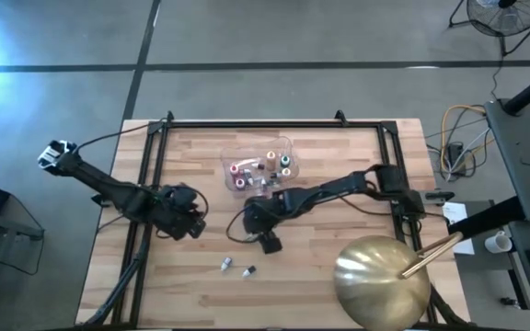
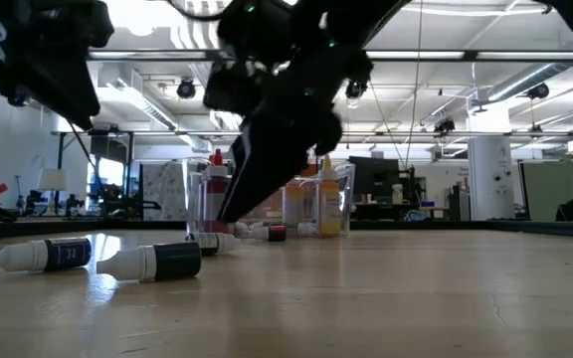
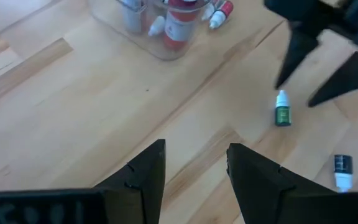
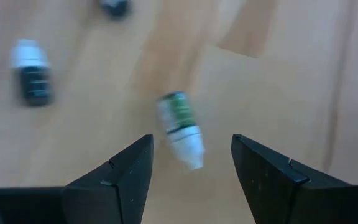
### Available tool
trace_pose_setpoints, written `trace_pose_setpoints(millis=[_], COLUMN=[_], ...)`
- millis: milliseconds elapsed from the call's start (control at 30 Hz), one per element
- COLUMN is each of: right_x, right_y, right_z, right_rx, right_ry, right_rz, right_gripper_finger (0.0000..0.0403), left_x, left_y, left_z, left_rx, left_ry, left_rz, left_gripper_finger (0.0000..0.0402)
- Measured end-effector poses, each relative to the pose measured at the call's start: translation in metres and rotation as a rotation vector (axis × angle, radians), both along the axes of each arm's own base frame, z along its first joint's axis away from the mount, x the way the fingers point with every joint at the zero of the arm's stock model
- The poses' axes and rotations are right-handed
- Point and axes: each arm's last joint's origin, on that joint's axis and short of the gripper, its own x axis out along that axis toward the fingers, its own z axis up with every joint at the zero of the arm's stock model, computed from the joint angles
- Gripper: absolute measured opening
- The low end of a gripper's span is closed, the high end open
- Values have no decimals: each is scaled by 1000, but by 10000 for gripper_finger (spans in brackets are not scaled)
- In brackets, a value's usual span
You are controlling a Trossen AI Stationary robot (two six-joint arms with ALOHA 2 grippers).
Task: Pick & Place food coloring
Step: Put the small green food coloring bottle in the transparent bin
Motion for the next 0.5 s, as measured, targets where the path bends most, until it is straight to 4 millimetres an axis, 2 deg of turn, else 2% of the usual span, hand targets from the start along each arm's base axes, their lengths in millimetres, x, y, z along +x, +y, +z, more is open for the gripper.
trace_pose_setpoints(millis=[233, 400, 500], right_x=[22, 32, 36], right_y=[8, 10, 12], right_z=[-22, -22, -13], right_rx=[-114, -85, -83], right_ry=[79, 126, 134], right_rz=[-64, -41, -49], right_gripper_finger=[210, 210, 210], left_x=[-17, -27, -32], left_y=[3, 2, 3], left_z=[-6, -10, -13], left_rx=[-9, -22, -22], left_ry=[-18, -12, -8], left_rz=[-38, -96, -111], left_gripper_finger=[145, 145, 145])
